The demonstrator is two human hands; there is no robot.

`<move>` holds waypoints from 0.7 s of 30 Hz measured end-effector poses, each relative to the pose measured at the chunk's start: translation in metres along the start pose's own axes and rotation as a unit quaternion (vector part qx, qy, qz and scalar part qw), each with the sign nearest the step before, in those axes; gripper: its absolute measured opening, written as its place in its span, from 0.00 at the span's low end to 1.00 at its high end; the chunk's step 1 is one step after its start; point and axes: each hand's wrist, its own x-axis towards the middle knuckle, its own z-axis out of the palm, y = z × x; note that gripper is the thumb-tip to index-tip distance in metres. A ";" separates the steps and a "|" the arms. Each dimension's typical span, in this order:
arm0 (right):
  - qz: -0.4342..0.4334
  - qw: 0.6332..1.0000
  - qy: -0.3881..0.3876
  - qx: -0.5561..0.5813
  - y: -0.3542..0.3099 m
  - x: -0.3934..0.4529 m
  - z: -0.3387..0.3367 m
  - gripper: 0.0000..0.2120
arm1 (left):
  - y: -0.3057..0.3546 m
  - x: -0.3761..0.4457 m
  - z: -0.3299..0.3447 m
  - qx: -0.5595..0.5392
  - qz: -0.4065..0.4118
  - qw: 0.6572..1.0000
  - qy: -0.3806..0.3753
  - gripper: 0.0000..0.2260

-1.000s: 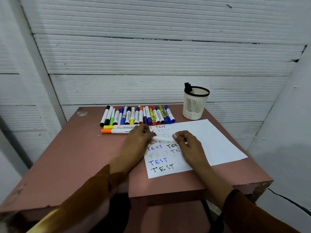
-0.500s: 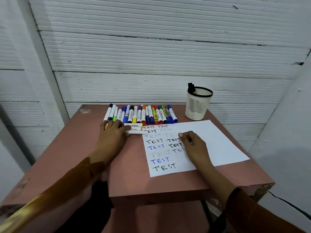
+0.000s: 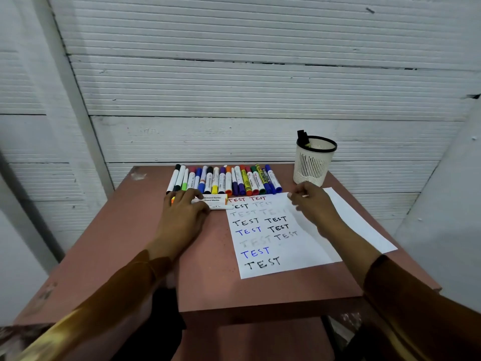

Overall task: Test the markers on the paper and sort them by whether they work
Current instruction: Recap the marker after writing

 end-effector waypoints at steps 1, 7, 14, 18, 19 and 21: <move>-0.020 0.999 0.006 -0.036 -0.001 0.008 0.003 0.02 | -0.001 0.000 0.000 -0.002 -0.004 1.000 -0.001 0.04; -0.081 0.960 -0.065 -0.259 0.015 0.048 0.029 0.16 | -0.004 -0.001 0.003 -0.010 0.000 1.000 0.004 0.07; -0.063 0.921 -0.074 -0.378 0.020 0.065 0.035 0.20 | -0.004 0.000 0.003 -0.011 0.002 1.000 0.004 0.07; -0.073 0.926 -0.076 -0.363 0.024 0.066 0.035 0.20 | -0.004 0.001 0.001 -0.014 -0.003 1.000 -0.006 0.06; -0.072 0.927 -0.072 -0.362 0.025 0.066 0.035 0.19 | -0.003 0.001 0.001 -0.015 -0.004 1.000 -0.010 0.06; -0.069 0.940 -0.043 -0.332 0.023 0.066 0.033 0.17 | -0.003 0.000 -0.001 -0.014 -0.007 1.000 -0.014 0.06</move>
